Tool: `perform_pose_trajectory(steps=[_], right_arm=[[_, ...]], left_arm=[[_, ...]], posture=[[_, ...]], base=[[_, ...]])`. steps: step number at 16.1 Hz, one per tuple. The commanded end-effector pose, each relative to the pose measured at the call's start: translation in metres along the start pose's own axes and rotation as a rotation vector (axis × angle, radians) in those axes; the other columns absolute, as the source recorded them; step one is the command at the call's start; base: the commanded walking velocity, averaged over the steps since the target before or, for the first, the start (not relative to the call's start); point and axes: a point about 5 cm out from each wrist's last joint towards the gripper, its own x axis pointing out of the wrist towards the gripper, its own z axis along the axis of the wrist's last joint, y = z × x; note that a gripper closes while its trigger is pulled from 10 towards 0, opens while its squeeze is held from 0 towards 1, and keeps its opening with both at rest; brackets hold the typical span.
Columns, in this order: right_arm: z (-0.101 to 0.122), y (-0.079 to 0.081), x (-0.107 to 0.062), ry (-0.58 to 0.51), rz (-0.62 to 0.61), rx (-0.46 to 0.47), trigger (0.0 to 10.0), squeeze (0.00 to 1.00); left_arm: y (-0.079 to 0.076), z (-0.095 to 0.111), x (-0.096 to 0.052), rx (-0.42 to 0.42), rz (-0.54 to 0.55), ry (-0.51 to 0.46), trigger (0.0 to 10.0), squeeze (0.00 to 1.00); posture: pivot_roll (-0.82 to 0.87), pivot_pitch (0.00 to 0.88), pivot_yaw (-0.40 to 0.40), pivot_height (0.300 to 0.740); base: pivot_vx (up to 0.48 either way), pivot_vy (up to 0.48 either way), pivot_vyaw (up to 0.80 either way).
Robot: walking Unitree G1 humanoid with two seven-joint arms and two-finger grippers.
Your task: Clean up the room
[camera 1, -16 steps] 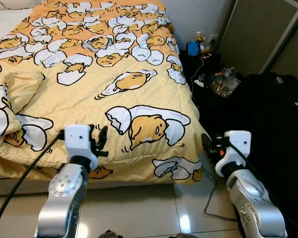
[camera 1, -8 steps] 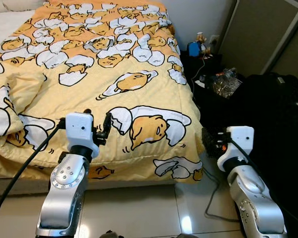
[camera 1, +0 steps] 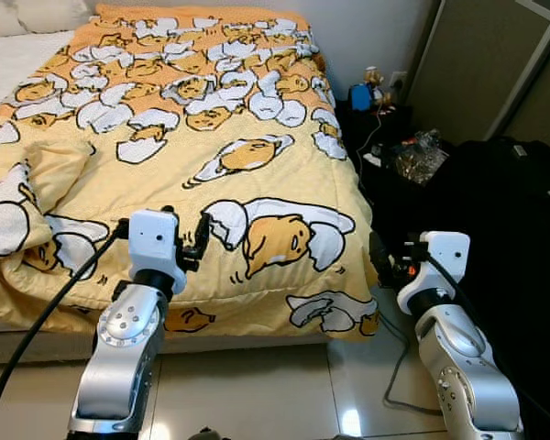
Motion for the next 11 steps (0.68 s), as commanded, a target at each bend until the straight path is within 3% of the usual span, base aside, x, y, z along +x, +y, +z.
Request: perform_pose_trajectory(steps=[1, 5, 7, 11], right_arm=[[0.0004, -0.0028, 0.0012, 0.011, -0.019, 0.005, 10.0, 0.00], [0.0003, 0.0024, 0.0038, 0.020, -0.002, 0.036, 10.0, 0.00], [0.0032, 0.0035, 0.0046, -0.013, -0.012, -0.019, 10.0, 0.00], [-0.0002, 0.0021, 0.0049, 0.039, 0.006, 0.012, 10.0, 0.00]], left_arm=[[0.0001, 0.0011, 0.0015, 0.010, -0.006, -0.007, 10.0, 0.09], [0.0013, 0.0037, 0.0026, 0.016, -0.010, -0.012, 10.0, 0.09], [0.0021, 0.0038, 0.0028, 0.015, -0.006, -0.012, 10.0, 0.09], [0.0025, 0.0036, 0.0029, 0.015, -0.005, -0.010, 10.0, 0.09]], posture=[[-0.03, 0.002, 0.028, 0.740], [-0.03, 0.009, 0.026, 0.740], [-0.03, 0.010, 0.024, 0.740], [-0.03, 0.015, 0.022, 0.740]], base=[[0.000, 0.000, 0.00], [0.000, 0.277, 0.00], [0.000, 0.332, 0.00], [0.000, 0.376, 0.00]])
